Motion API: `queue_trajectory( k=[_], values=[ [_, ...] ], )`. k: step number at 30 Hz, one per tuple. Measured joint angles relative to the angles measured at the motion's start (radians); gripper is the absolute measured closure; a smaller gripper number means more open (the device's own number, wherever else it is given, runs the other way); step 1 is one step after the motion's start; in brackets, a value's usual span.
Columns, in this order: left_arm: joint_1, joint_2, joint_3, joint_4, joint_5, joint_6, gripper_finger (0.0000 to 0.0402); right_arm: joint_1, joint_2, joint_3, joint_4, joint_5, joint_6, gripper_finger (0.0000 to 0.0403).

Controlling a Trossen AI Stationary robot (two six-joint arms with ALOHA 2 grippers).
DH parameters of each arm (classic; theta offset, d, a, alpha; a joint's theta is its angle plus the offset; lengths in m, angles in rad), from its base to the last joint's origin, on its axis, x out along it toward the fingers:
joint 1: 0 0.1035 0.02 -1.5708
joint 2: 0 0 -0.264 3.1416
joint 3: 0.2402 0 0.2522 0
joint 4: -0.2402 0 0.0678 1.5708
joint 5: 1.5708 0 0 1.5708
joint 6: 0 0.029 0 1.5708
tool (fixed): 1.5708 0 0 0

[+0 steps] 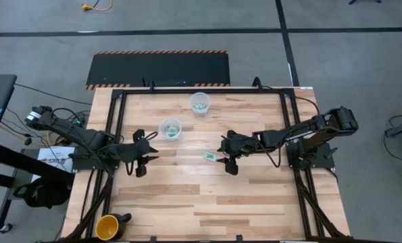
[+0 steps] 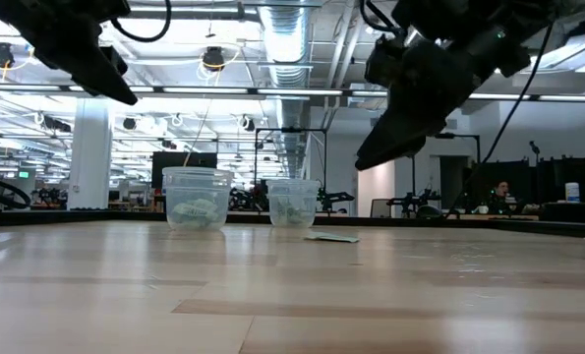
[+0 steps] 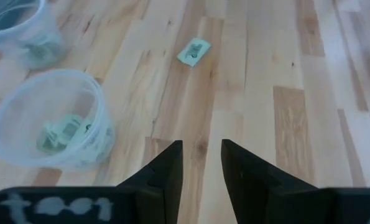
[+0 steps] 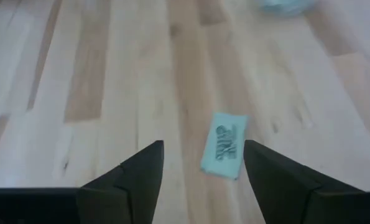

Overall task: Pick and place items into bin
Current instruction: Put the stevia packet into the top transparent bin

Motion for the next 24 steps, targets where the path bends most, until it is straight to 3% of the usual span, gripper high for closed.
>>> queue_trajectory(
  k=[6,13,24],
  values=[
    [0.0,0.001,0.0,0.03,0.093,0.16,0.0303,0.002,0.0,0.102,-0.17,-0.03,-0.12,0.0199],
    [-0.001,0.001,0.0,0.116,0.316,0.31,0.0303,-0.007,0.0,0.155,-0.275,-0.068,-0.148,0.0207],
    [0.0,0.001,0.0,0.154,0.297,0.384,0.0303,-0.014,0.0,0.157,-0.279,-0.131,-0.134,0.0211]
  ],
)
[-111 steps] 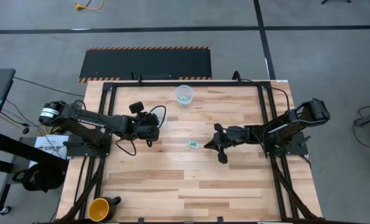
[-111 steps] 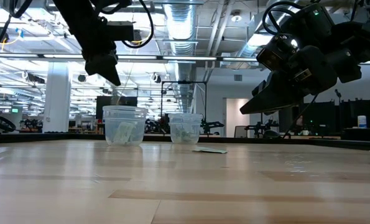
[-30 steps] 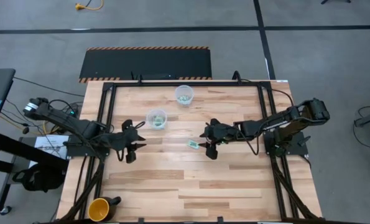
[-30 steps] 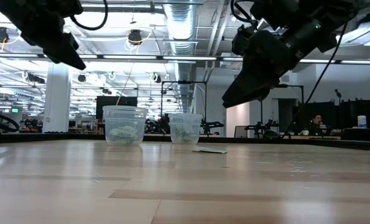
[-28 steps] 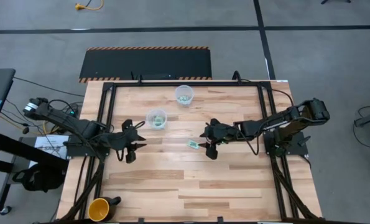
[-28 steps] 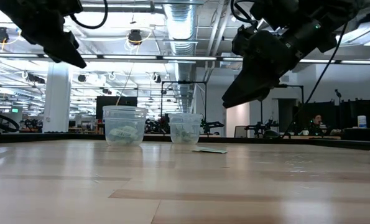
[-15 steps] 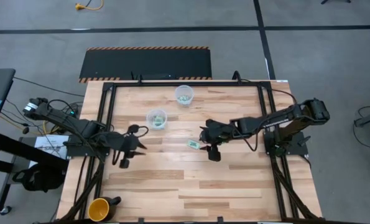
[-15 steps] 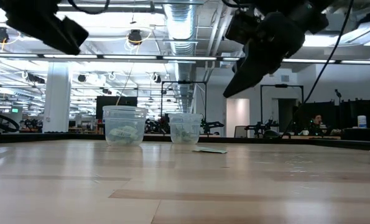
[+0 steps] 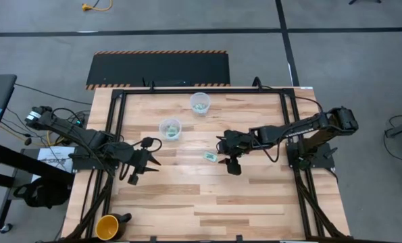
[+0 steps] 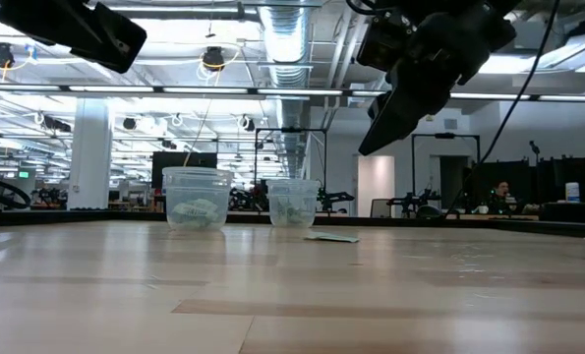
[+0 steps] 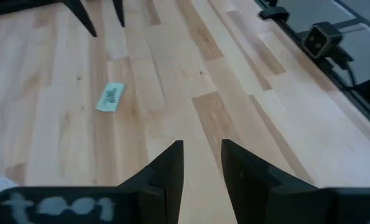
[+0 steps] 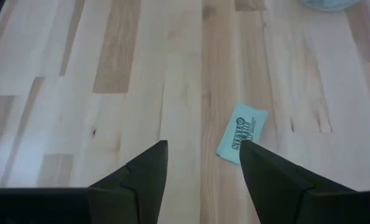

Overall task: Pick and place items into bin
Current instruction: Put the stevia packet into the top transparent bin

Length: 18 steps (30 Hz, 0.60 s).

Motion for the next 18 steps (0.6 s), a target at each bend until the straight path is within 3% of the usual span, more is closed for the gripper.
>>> queue_trajectory(
  k=[11,18],
  values=[
    [0.0,0.0,0.0,-0.001,-0.043,0.002,0.0303,-0.007,0.0,0.0,0.001,0.085,0.004,0.0211],
    [0.001,0.0,0.0,-0.002,-0.044,0.002,0.0303,-0.012,0.149,0.015,0.118,0.093,0.105,0.0219]
  ],
)
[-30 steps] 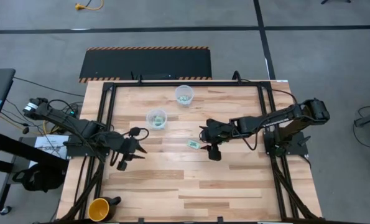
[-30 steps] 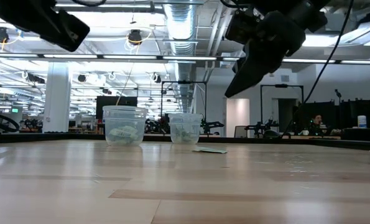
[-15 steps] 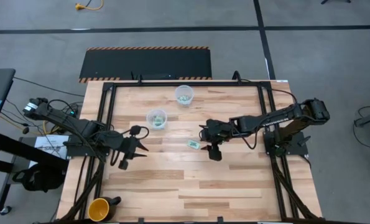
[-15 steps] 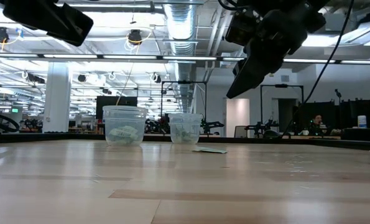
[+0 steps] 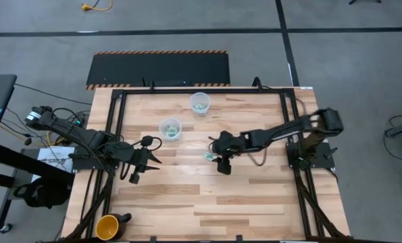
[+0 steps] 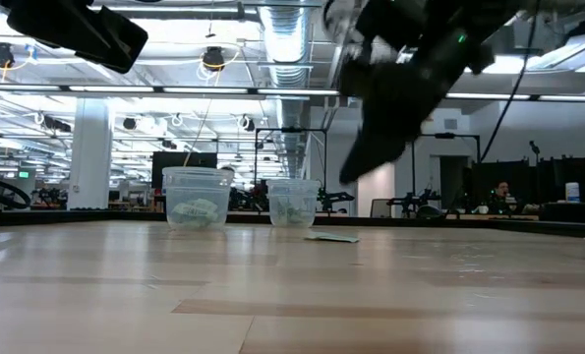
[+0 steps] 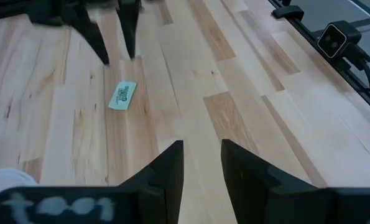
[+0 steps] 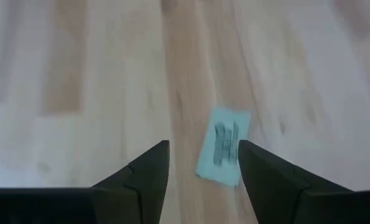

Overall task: Pick and place items into bin
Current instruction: Put the stevia packet into the top transparent bin

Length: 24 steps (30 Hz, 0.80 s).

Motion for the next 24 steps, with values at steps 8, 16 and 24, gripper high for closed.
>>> queue_trajectory(
  k=[8,16,24],
  values=[
    [0.0,0.0,0.0,0.002,-0.001,0.002,0.0303,0.0,0.225,0.138,-0.023,0.014,-0.053,0.0234],
    [0.0,0.0,0.0,0.002,-0.001,-0.001,0.0303,-0.001,0.359,0.29,-0.211,0.086,-0.067,0.0226],
    [0.0,0.0,0.0,0.002,-0.001,-0.004,0.0303,-0.001,0.392,0.329,-0.255,0.079,-0.058,0.0244]
  ],
)
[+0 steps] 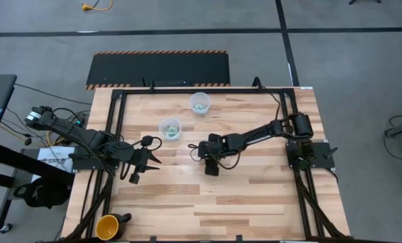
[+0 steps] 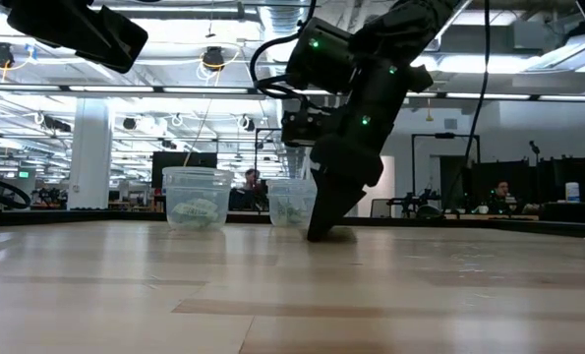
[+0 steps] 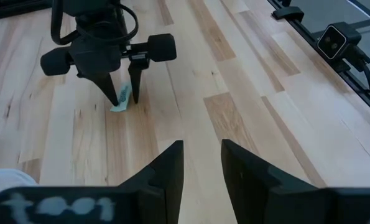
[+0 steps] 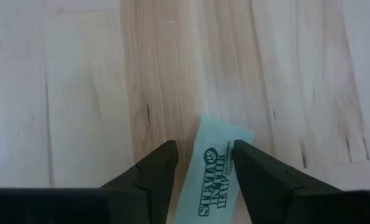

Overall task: Pick and place items into bin
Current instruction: Put the stevia packet into the top transparent bin

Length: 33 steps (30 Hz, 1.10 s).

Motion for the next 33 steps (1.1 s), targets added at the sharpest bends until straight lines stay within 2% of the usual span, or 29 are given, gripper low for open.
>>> queue_trajectory(
  k=[10,17,20,23,29,33],
  values=[
    [0.0,0.0,0.0,0.0,0.0,-0.005,0.0303,0.0,-0.053,-0.01,0.029,0.001,-0.005,0.034],
    [0.0,0.0,0.0,0.0,0.0,-0.01,0.0303,-0.019,-0.127,-0.009,0.077,0.117,-0.008,0.0398],
    [0.0,0.0,0.0,0.0,0.0,-0.015,0.0303,-0.047,-0.174,-0.007,0.121,0.173,-0.013,0.0397],
    [0.0,0.0,0.0,-0.001,0.0,-0.019,0.0303,-0.085,-0.216,-0.007,0.145,0.175,-0.034,0.0398],
    [0.0,0.0,0.0,-0.003,0.0,-0.019,0.0303,-0.127,-0.255,-0.006,0.102,-0.033,-0.026,0.039],
    [0.0,0.0,0.0,-0.004,0.0,-0.019,0.0303,-0.091,-0.233,-0.006,0.05,-0.057,-0.026,0.0357]
  ],
)
